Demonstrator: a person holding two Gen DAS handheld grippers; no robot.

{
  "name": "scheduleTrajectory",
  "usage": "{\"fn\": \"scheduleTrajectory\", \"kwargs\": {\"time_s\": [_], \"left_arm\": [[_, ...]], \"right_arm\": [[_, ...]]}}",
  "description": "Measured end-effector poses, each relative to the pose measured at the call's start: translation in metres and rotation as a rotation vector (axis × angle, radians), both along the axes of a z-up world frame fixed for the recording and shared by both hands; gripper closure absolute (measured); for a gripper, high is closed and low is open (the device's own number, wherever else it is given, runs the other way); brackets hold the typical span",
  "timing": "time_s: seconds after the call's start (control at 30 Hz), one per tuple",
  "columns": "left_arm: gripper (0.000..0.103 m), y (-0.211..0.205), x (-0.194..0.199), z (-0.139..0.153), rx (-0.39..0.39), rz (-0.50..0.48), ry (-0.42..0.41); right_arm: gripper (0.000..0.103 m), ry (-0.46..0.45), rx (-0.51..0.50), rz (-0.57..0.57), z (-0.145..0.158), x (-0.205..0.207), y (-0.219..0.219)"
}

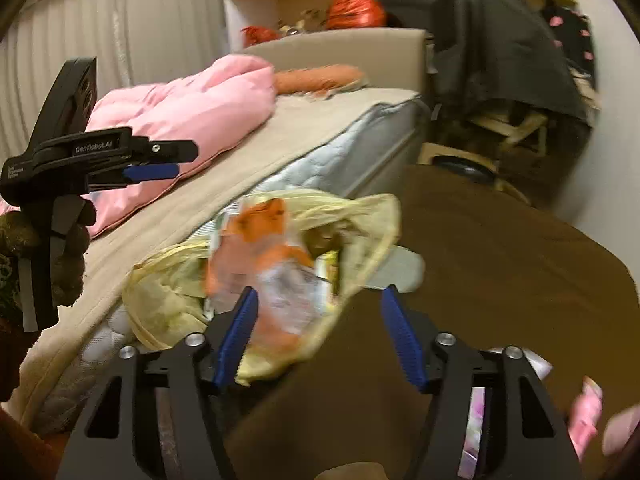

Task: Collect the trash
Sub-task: 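Open both tools over the bag and move them back to the table, then grasp the pink tissue pack with the left tool while the right tool grasps the pink lollipop stick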

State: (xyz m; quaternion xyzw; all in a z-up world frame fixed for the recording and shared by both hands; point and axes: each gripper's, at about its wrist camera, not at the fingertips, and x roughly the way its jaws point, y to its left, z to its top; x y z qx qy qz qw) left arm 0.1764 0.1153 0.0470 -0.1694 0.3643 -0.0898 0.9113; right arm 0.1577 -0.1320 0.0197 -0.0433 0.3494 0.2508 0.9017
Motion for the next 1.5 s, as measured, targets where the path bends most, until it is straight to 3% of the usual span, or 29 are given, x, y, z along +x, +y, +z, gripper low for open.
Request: {"fn": "scheduleTrajectory", "kwargs": {"time_s": [0.17, 0.43, 0.67, 0.8, 0.93, 1.2, 1.33, 1.4, 1.5], "left_arm": [[0.042, -0.047, 0.007, -0.004, 0.027, -0.092, 0.017], [0.042, -0.128, 0.007, -0.021, 0.042, -0.259, 0.028], [0.042, -0.207, 0.009, -0.044, 0.084, -0.393, 0.079], [0.042, -0.244, 0.01, -0.061, 0.128, -0.433, 0.1], [0.041, -0.276, 0.013, -0.079, 0.179, -0.454, 0.14], [0.042, -0.291, 0.017, -0.098, 0.273, -0.42, 0.182], [0.042, -0.273, 0.018, -0.097, 0.247, -0.383, 0.187], [0.042, -0.262, 0.017, -0.097, 0.221, -0.362, 0.196], [0.042, -0.252, 0.014, -0.095, 0.191, -0.355, 0.205]], "right_arm": [[0.042, -0.012, -0.021, -0.16, 0.001, -0.015, -0.059], [0.04, 0.036, 0.051, -0.42, -0.008, -0.042, -0.168], [0.035, 0.119, 0.04, -0.469, -0.026, -0.06, -0.214], [0.035, 0.125, 0.005, -0.49, -0.037, -0.072, -0.225], [0.035, 0.141, 0.032, -0.524, -0.046, -0.08, -0.238], [0.035, 0.138, 0.028, -0.571, -0.055, -0.084, -0.246], [0.037, 0.147, 0.057, -0.533, -0.062, -0.069, -0.25], [0.054, 0.177, 0.067, -0.505, -0.071, -0.052, -0.252], [0.06, 0.202, 0.067, -0.473, -0.081, -0.029, -0.251]]}}
